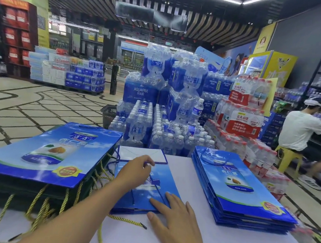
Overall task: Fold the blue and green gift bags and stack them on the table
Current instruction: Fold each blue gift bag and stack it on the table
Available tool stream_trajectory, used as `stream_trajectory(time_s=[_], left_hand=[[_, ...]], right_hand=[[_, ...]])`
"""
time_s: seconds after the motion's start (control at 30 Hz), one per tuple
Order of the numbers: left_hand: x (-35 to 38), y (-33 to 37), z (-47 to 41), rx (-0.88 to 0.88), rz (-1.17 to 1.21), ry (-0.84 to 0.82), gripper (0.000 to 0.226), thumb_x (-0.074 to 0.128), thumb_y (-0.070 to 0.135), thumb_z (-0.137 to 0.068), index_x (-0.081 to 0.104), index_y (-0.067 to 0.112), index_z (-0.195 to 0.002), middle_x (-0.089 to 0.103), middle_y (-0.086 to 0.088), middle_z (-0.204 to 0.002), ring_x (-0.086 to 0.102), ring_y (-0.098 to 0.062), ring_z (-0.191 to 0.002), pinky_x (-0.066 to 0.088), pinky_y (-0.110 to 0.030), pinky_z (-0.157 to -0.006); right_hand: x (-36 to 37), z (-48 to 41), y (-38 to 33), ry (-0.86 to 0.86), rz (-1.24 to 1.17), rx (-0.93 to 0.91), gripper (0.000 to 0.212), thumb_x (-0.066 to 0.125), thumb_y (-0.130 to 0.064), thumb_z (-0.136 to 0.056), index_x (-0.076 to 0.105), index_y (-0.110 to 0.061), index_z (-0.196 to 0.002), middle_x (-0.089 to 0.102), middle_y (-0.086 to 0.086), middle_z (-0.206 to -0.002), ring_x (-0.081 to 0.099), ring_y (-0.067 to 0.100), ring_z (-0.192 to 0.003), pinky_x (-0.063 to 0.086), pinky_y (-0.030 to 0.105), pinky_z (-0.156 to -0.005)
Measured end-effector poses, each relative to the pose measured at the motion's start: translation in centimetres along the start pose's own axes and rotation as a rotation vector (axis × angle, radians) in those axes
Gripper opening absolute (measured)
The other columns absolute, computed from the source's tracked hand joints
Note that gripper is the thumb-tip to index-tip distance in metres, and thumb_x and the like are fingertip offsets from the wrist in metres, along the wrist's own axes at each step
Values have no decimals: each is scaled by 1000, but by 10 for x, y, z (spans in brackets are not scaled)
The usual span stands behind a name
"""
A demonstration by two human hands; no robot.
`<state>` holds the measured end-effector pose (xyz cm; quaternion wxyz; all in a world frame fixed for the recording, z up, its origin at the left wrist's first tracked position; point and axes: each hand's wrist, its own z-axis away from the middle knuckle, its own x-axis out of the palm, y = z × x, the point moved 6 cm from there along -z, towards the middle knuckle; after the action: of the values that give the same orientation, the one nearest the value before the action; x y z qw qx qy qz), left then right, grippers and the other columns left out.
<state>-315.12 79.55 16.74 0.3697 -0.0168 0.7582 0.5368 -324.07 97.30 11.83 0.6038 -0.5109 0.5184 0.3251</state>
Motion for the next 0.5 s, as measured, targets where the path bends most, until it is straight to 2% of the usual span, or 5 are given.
stream_trajectory(time_s=[0.13, 0.23, 0.33, 0.43, 0.5], left_hand=[[11, -2, 22, 123, -505, -70, 28, 44, 29, -104, 56, 36, -128, 54, 0, -130, 59, -23, -109, 49, -35, -83], [22, -12, 37, 154, -691, -130, 40, 39, 45, -105, 48, 38, -143, 47, -2, -147, 42, -26, -137, 40, -45, -109], [34, -28, 47, 146, -698, -232, 48, 26, 51, -106, 36, 43, -152, 35, -1, -161, 28, -24, -150, 24, -53, -120], [38, -30, 53, 172, -689, -241, 48, 22, 50, -108, 32, 43, -154, 35, 0, -162, 26, -24, -152, 20, -54, -122], [40, -28, 59, 190, -680, -227, 48, 22, 48, -108, 32, 43, -155, 35, 1, -161, 25, -23, -152, 19, -53, -122]], right_hand=[[-9, 4, -2, 154, 1, 8, 81, -3, -88, -78, 46, -63, -137, 37, -21, -152, 21, -2, -147, -2, 42, -124], [-11, 4, 1, 274, -2, -4, 65, 12, -80, -90, 64, -53, -116, 50, -25, -117, 42, -4, -124, 9, 38, -122], [-13, 3, 7, 373, -42, -6, 55, 25, -72, -94, 71, -41, -96, 51, -21, -98, 49, 0, -101, 32, 35, -106], [-28, -2, 6, 400, -92, 18, 48, 30, -67, -97, 68, -40, -106, 50, -23, -108, 50, 5, -108, 34, 31, -92], [-30, -10, 7, 302, -69, 67, 46, 32, -63, -102, 57, -41, -132, 49, -20, -131, 44, 10, -129, 36, 32, -100]])
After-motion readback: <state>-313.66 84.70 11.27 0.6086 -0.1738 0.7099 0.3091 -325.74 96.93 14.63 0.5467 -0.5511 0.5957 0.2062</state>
